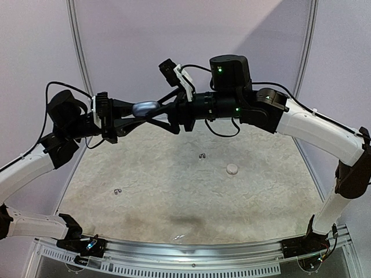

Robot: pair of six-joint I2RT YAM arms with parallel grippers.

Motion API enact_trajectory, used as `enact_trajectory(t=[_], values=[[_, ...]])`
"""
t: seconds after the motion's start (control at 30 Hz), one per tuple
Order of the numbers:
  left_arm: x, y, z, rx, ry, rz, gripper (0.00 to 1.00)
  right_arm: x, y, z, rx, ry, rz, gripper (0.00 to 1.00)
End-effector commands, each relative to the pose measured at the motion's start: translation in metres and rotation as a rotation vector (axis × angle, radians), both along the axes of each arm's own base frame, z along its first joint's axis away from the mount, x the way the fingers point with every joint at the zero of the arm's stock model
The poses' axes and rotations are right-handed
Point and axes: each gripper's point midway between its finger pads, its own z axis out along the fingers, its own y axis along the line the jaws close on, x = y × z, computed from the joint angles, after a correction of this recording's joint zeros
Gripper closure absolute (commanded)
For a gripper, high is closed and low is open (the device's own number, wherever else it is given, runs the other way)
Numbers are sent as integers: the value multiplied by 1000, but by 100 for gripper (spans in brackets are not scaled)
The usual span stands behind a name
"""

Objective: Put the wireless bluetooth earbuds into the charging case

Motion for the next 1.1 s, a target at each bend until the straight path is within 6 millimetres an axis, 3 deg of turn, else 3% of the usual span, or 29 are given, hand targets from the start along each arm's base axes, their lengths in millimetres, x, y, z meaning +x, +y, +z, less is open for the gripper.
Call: enact_trajectory(t=[0.0, 0.3, 0.47, 0.57, 0.77, 0.87, 0.97, 1.03, 1.07], values=[[-18, -7, -29, 114, -69, -83, 100, 26, -5, 35, 85, -56, -115, 32], [-14, -8, -39, 149, -44, -64, 100, 21, -7, 50, 132, -49, -98, 34], [-12, -7, -31, 109, 7, -52, 100, 22, -5, 41, 105, -42, -98, 34], [-6, -6, -26, 69, 129, -36, 100, 13, -2, 42, 113, -35, -42, 33], [-1, -6, -27, 27, 301, -45, 100, 3, -2, 56, 144, -38, 13, 26], [3, -5, -25, 7, 356, -38, 100, 3, -9, 75, 187, -38, 26, 22], [14, -3, -27, -19, 428, 17, 100, 22, -28, 93, 234, 5, -45, 21], [24, 1, -31, -40, 457, 82, 100, 57, -50, 89, 232, 76, -188, 21], [29, 4, -34, -51, 480, 115, 100, 78, -62, 77, 219, 149, -285, 21]])
